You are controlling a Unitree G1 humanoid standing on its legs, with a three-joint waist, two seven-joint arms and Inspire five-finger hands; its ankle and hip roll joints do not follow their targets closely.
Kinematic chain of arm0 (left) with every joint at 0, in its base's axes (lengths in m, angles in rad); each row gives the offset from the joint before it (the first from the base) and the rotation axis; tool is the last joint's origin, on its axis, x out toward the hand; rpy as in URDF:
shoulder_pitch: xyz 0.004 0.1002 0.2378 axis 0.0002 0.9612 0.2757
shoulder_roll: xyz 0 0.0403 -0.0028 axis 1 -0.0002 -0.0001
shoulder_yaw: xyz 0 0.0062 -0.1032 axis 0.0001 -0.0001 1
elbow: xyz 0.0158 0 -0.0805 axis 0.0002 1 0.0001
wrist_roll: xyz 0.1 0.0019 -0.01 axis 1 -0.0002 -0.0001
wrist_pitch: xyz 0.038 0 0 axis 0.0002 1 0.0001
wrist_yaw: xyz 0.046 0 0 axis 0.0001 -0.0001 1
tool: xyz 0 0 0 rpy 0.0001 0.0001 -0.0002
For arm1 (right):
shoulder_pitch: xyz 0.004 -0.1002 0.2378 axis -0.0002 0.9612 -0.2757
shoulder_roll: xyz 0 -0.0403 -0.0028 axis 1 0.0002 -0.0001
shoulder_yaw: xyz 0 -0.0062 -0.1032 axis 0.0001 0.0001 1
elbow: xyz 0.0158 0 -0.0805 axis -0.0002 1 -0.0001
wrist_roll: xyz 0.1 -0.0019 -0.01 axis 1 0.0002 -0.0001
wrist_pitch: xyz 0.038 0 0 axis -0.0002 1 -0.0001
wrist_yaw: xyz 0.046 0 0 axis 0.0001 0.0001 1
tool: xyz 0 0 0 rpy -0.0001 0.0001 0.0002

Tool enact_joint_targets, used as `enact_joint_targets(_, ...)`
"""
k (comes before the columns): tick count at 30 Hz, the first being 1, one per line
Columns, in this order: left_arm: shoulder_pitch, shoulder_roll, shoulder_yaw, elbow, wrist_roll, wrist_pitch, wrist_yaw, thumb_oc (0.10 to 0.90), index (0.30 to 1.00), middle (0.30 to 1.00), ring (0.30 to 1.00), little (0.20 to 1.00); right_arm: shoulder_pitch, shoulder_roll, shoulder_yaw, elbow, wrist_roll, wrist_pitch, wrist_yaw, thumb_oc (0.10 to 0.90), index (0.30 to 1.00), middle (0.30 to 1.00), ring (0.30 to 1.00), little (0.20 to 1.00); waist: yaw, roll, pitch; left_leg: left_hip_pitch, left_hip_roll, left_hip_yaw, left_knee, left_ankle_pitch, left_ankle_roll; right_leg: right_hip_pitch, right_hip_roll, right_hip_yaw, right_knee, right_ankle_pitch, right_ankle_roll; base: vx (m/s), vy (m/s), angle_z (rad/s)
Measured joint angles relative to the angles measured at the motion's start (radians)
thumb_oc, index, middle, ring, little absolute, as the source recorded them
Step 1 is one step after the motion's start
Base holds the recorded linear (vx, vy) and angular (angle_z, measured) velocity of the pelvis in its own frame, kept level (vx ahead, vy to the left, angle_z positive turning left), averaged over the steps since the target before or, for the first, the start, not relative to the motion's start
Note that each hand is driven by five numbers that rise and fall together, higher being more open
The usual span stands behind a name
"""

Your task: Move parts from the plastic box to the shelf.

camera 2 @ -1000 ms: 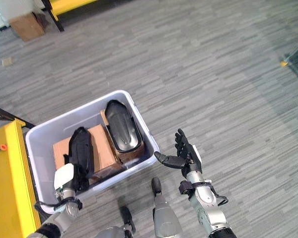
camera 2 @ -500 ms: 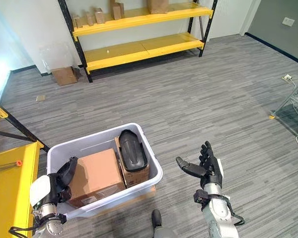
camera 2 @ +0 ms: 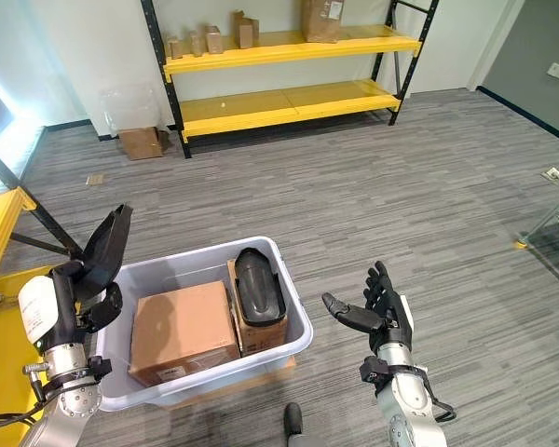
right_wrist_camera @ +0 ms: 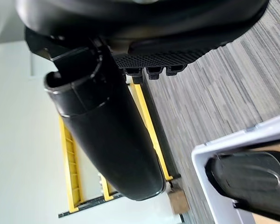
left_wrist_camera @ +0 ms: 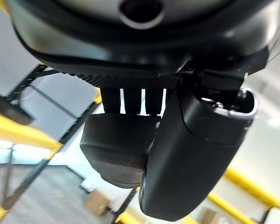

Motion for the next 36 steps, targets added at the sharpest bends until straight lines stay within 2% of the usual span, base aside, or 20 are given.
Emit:
enact_joint_targets(7, 0.0, 0.006, 0.002, -0.052, 0.02, -0.012, -0.014, 0.4, 0.3, 0.3, 0.3, 0.3, -0.001, 0.016, 0.009, -0.003, 0.03, 0.007, 0.046, 0.9, 1.0, 1.0, 1.0, 1.0, 0.005, 0.0, 0.0, 0.0, -0.004, -0.004, 0.0, 0.0, 0.001, 0.002, -0.005, -0.002, 0.0, -0.002, 0.003, -0.01, 0.018, 0.01)
enact_joint_targets(13, 0.003, 0.019, 0.025, -0.072, 0.019, -0.012, -0.017, 0.4, 0.3, 0.3, 0.3, 0.3, -0.007, 0.015, 0.014, -0.078, 0.03, 0.017, 0.052, 0.9, 1.0, 1.0, 1.0, 1.0, 0.006, 0.0, 0.0, -0.005, -0.005, -0.014, 0.0, 0.0, 0.001, 0.002, -0.009, -0.016, 0.0, -0.003, 0.004, -0.01, 0.054, 0.05)
enact_joint_targets(17, 0.006, 0.019, 0.057, -0.146, 0.019, -0.016, -0.019, 0.4, 0.3, 0.3, 0.3, 0.3, -0.01, 0.012, 0.017, -0.107, 0.03, 0.038, 0.084, 0.9, 1.0, 1.0, 1.0, 1.0, 0.028, 0.001, -0.001, -0.008, -0.013, -0.02, 0.0, 0.002, 0.004, 0.002, -0.017, -0.023, 0.0, -0.003, 0.005, -0.04, 0.086, 0.08)
enact_joint_targets(21, 0.005, 0.023, 0.084, -0.182, 0.02, -0.038, -0.02, 0.4, 0.3, 0.3, 0.3, 0.3, -0.01, 0.006, 0.036, -0.105, 0.03, 0.06, 0.099, 0.9, 1.0, 1.0, 1.0, 1.0, 0.036, 0.001, -0.001, -0.018, -0.029, -0.038, 0.0, 0.007, 0.015, 0.002, -0.04, -0.04, 0.0, -0.002, 0.016, -0.05, 0.113, 0.13)
enact_joint_targets(26, 0.006, 0.032, 0.087, -0.182, 0.02, -0.037, -0.068, 0.4, 0.3, 0.3, 0.3, 0.3, 0.001, 0.017, 0.053, -0.104, 0.031, 0.067, 0.11, 0.9, 1.0, 1.0, 1.0, 1.0, 0.038, -0.015, -0.008, -0.035, -0.049, -0.081, 0.001, 0.02, 0.037, 0.002, -0.059, -0.06, 0.009, 0.006, 0.028, -0.09, 0.034, 0.24)
enact_joint_targets(28, 0.006, 0.032, 0.084, -0.182, 0.02, -0.037, -0.09, 0.4, 0.3, 0.3, 0.3, 0.3, 0.01, 0.023, 0.053, -0.103, 0.039, 0.066, 0.11, 0.9, 1.0, 1.0, 1.0, 1.0, 0.028, -0.015, -0.008, -0.035, -0.048, -0.108, 0.001, 0.023, 0.042, 0.001, -0.062, -0.052, 0.047, -0.01, 0.049, -0.15, 0.033, 0.47)
enact_joint_targets(29, 0.005, 0.031, 0.077, -0.182, 0.018, -0.037, -0.092, 0.4, 0.3, 0.3, 0.3, 0.3, 0.009, 0.029, 0.054, -0.102, 0.038, 0.064, 0.109, 0.9, 1.0, 1.0, 1.0, 1.0, 0.029, -0.011, -0.006, -0.037, -0.042, -0.136, 0.001, 0.033, 0.051, -0.02, -0.055, -0.006, 0.117, -0.041, 0.088, -0.21, -0.021, 0.52)
enact_joint_targets(30, 0.005, 0.03, 0.074, -0.181, 0.019, -0.037, -0.092, 0.4, 0.3, 0.3, 0.3, 0.3, 0.007, 0.03, 0.055, -0.102, 0.038, 0.063, 0.107, 0.9, 1.0, 1.0, 1.0, 1.0, 0.029, -0.002, -0.004, -0.042, -0.028, -0.147, 0.004, 0.037, 0.052, -0.045, -0.04, 0.038, 0.207, -0.109, 0.126, -0.15, -0.059, 0.71)
enact_joint_targets(31, 0.002, 0.031, 0.067, -0.182, 0.018, -0.038, -0.092, 0.4, 0.3, 0.3, 0.3, 0.3, 0.011, 0.03, 0.056, -0.101, 0.038, 0.057, 0.097, 0.9, 1.0, 1.0, 1.0, 1.0, 0.02, 0.012, -0.003, -0.055, -0.014, -0.179, 0.006, 0.053, 0.052, -0.07, -0.009, 0.082, 0.33, -0.199, 0.134, -0.2, -0.1, 0.92)
enact_joint_targets(32, -0.023, 0.033, 0.055, -0.181, 0.017, -0.037, -0.092, 0.4, 0.3, 0.3, 0.3, 0.3, 0.0, 0.028, 0.054, -0.102, 0.038, 0.04, 0.068, 0.9, 1.0, 1.0, 1.0, 1.0, 0.027, 0.005, -0.002, -0.092, -0.003, -0.216, 0.034, 0.06, 0.051, -0.113, 0.064, 0.148, 0.524, -0.31, 0.132, -0.13, -0.088, 0.96)
enact_joint_targets(33, -0.026, 0.034, 0.055, -0.182, 0.016, -0.036, -0.091, 0.4, 0.3, 0.3, 0.3, 0.3, -0.014, 0.027, 0.054, -0.102, 0.038, 0.033, 0.056, 0.9, 1.0, 1.0, 1.0, 1.0, 0.033, 0.001, -0.002, -0.114, -0.001, -0.223, 0.047, 0.061, 0.05, -0.116, 0.094, 0.172, 0.569, -0.353, 0.121, -0.08, -0.069, 0.7)
enact_joint_targets(34, -0.021, 0.041, 0.056, -0.18, 0.015, -0.031, -0.088, 0.4, 0.3, 0.3, 0.3, 0.3, -0.037, 0.03, 0.051, -0.101, 0.038, 0.017, 0.04, 0.9, 1.0, 1.0, 1.0, 1.0, 0.053, -0.014, -0.005, -0.121, -0.015, -0.225, 0.05, 0.066, 0.041, -0.085, 0.104, 0.147, 0.506, -0.369, 0.084, -0.1, -0.081, 0.13)
enact_joint_targets(35, -0.013, 0.041, 0.056, -0.172, 0.014, -0.02, -0.087, 0.4, 0.3, 0.3, 0.3, 0.3, -0.07, 0.034, 0.042, -0.094, 0.038, -0.004, 0.028, 0.9, 1.0, 1.0, 1.0, 1.0, 0.081, -0.019, -0.001, -0.124, -0.037, -0.217, 0.061, 0.063, 0.034, -0.018, 0.087, 0.15, 0.39, -0.38, -0.002, -0.14, -0.089, 0.01)
enact_joint_targets(36, -0.012, 0.035, 0.056, -0.161, 0.015, -0.013, -0.088, 0.4, 0.3, 0.3, 0.3, 0.3, -0.097, 0.032, 0.038, -0.088, 0.039, -0.013, 0.019, 0.9, 1.0, 1.0, 1.0, 1.0, 0.084, 0.007, 0.016, -0.13, -0.029, -0.221, 0.079, 0.068, 0.028, 0.023, 0.098, 0.141, 0.321, -0.345, -0.034, -0.2, -0.098, -0.02)
